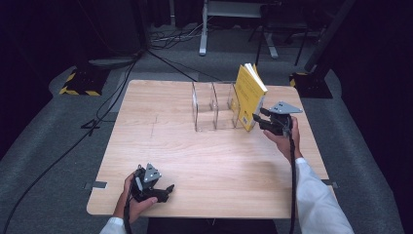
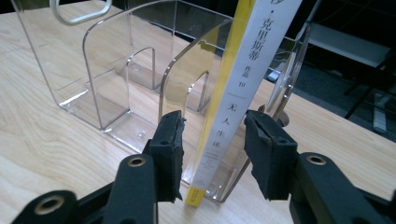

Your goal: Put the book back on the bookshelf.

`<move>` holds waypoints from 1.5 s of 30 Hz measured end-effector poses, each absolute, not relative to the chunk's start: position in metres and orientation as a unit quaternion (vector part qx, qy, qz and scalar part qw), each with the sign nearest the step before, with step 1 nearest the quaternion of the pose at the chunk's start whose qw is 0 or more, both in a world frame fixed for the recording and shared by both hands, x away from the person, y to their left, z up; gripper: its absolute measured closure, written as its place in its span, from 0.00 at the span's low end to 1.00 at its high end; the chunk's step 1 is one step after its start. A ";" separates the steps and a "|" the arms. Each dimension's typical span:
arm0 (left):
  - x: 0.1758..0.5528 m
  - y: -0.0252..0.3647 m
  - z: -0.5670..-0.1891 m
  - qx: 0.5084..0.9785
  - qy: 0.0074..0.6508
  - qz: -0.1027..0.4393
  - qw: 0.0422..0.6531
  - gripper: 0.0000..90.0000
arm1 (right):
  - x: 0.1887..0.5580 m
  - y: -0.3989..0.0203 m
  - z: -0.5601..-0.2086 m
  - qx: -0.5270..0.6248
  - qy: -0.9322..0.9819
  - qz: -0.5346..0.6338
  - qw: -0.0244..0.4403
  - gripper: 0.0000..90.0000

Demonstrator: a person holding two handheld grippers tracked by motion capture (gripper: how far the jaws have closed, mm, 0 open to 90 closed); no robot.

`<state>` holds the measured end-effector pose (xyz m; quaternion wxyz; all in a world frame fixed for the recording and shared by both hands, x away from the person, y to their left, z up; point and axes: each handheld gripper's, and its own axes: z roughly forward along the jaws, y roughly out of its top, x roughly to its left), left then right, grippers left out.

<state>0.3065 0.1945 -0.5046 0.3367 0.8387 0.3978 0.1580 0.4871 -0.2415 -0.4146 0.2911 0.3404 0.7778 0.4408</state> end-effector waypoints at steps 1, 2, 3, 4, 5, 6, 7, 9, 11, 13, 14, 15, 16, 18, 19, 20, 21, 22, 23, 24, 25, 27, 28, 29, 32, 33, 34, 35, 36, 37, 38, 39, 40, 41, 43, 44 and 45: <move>0.307 0.194 -0.505 0.839 0.398 0.158 0.337 0.17 | 0.486 -0.242 -0.414 0.340 0.780 0.439 0.290 0.63; 0.307 0.194 -0.505 0.839 0.398 0.158 0.337 0.17 | 0.485 -0.243 -0.413 0.338 0.782 0.440 0.286 0.64; 0.307 0.195 -0.505 0.839 0.397 0.158 0.336 0.17 | 0.484 -0.243 -0.413 0.335 0.784 0.440 0.282 0.63; 0.306 0.194 -0.505 0.838 0.400 0.156 0.338 0.17 | 0.483 -0.243 -0.412 0.332 0.786 0.439 0.283 0.63; 0.307 0.195 -0.505 0.839 0.398 0.158 0.337 0.17 | 0.481 -0.243 -0.412 0.330 0.788 0.437 0.282 0.63; 0.306 0.194 -0.505 0.839 0.398 0.158 0.337 0.17 | 0.480 -0.244 -0.412 0.328 0.788 0.437 0.282 0.63; 0.307 0.194 -0.505 0.839 0.398 0.158 0.337 0.17 | 0.479 -0.244 -0.411 0.325 0.789 0.437 0.284 0.62; 0.306 0.194 -0.505 0.838 0.399 0.157 0.338 0.17 | 0.476 -0.245 -0.411 0.323 0.791 0.435 0.284 0.61; 0.307 0.194 -0.505 0.839 0.398 0.157 0.337 0.17 | 0.474 -0.245 -0.410 0.321 0.795 0.430 0.284 0.59; 0.306 0.194 -0.505 0.839 0.398 0.158 0.337 0.17 | 0.471 -0.247 -0.410 0.320 0.797 0.427 0.282 0.58; 0.306 0.194 -0.505 0.837 0.400 0.155 0.339 0.17 | 0.470 -0.248 -0.410 0.318 0.799 0.426 0.280 0.58; 0.306 0.194 -0.505 0.837 0.400 0.157 0.338 0.17 | 0.469 -0.249 -0.410 0.317 0.802 0.422 0.281 0.57; 0.306 0.194 -0.505 0.837 0.400 0.157 0.338 0.17 | 0.469 -0.249 -0.410 0.317 0.802 0.422 0.281 0.57; 0.306 0.194 -0.505 0.838 0.399 0.158 0.337 0.17 | 0.466 -0.251 -0.409 0.315 0.809 0.415 0.274 0.54; 0.306 0.194 -0.505 0.838 0.398 0.158 0.337 0.17 | 0.466 -0.252 -0.409 0.314 0.810 0.414 0.271 0.54; 0.306 0.194 -0.505 0.837 0.401 0.157 0.338 0.17 | 0.464 -0.253 -0.408 0.315 0.812 0.412 0.268 0.53; 0.306 0.194 -0.505 0.837 0.400 0.157 0.338 0.17 | 0.461 -0.255 -0.406 0.314 0.814 0.411 0.265 0.52; 0.306 0.194 -0.505 0.837 0.401 0.157 0.338 0.17 | 0.461 -0.255 -0.406 0.314 0.814 0.411 0.265 0.52; 0.306 0.194 -0.505 0.837 0.401 0.157 0.338 0.17 | 0.459 -0.257 -0.406 0.312 0.815 0.411 0.263 0.51; 0.306 0.194 -0.505 0.837 0.401 0.157 0.338 0.17 | 0.457 -0.258 -0.405 0.314 0.815 0.410 0.261 0.51; 0.306 0.194 -0.505 0.837 0.401 0.157 0.337 0.17 | 0.455 -0.259 -0.405 0.313 0.816 0.409 0.262 0.50; 0.306 0.194 -0.505 0.837 0.401 0.157 0.337 0.17 | 0.450 -0.261 -0.406 0.309 0.821 0.401 0.263 0.50; 0.306 0.194 -0.505 0.837 0.401 0.157 0.337 0.17 | 0.448 -0.262 -0.407 0.306 0.824 0.398 0.263 0.49; 0.306 0.194 -0.505 0.837 0.401 0.157 0.337 0.17 | 0.446 -0.262 -0.408 0.303 0.828 0.393 0.260 0.49; 0.306 0.194 -0.505 0.837 0.401 0.156 0.338 0.17 | 0.439 -0.265 -0.410 0.296 0.835 0.388 0.255 0.49; 0.306 0.194 -0.505 0.837 0.401 0.157 0.337 0.17 | 0.435 -0.266 -0.411 0.289 0.841 0.382 0.251 0.48; 0.306 0.194 -0.505 0.837 0.401 0.157 0.338 0.17 | 0.432 -0.267 -0.412 0.286 0.843 0.380 0.251 0.48; 0.306 0.194 -0.505 0.837 0.401 0.157 0.338 0.17 | 0.430 -0.268 -0.412 0.284 0.845 0.378 0.251 0.48; 0.306 0.194 -0.505 0.837 0.401 0.157 0.337 0.17 | 0.428 -0.269 -0.412 0.281 0.848 0.374 0.247 0.47; 0.306 0.194 -0.505 0.837 0.401 0.156 0.338 0.17 | 0.426 -0.270 -0.412 0.281 0.851 0.372 0.240 0.46; 0.306 0.194 -0.505 0.837 0.401 0.157 0.338 0.17 | 0.423 -0.271 -0.413 0.279 0.851 0.373 0.241 0.47; 0.306 0.194 -0.505 0.837 0.401 0.156 0.338 0.17 | 0.421 -0.271 -0.413 0.276 0.852 0.371 0.244 0.47; 0.306 0.194 -0.505 0.837 0.401 0.156 0.338 0.17 | 0.419 -0.272 -0.413 0.275 0.853 0.370 0.245 0.46; 0.306 0.194 -0.505 0.837 0.401 0.156 0.338 0.17 | 0.416 -0.274 -0.414 0.273 0.854 0.370 0.242 0.46; 0.306 0.194 -0.505 0.837 0.402 0.156 0.338 0.17 | 0.411 -0.276 -0.415 0.272 0.855 0.371 0.240 0.44; 0.306 0.194 -0.505 0.837 0.402 0.156 0.338 0.17 | 0.409 -0.277 -0.416 0.272 0.856 0.370 0.239 0.42; 0.306 0.194 -0.505 0.837 0.402 0.156 0.338 0.17 | 0.407 -0.278 -0.417 0.273 0.856 0.369 0.237 0.41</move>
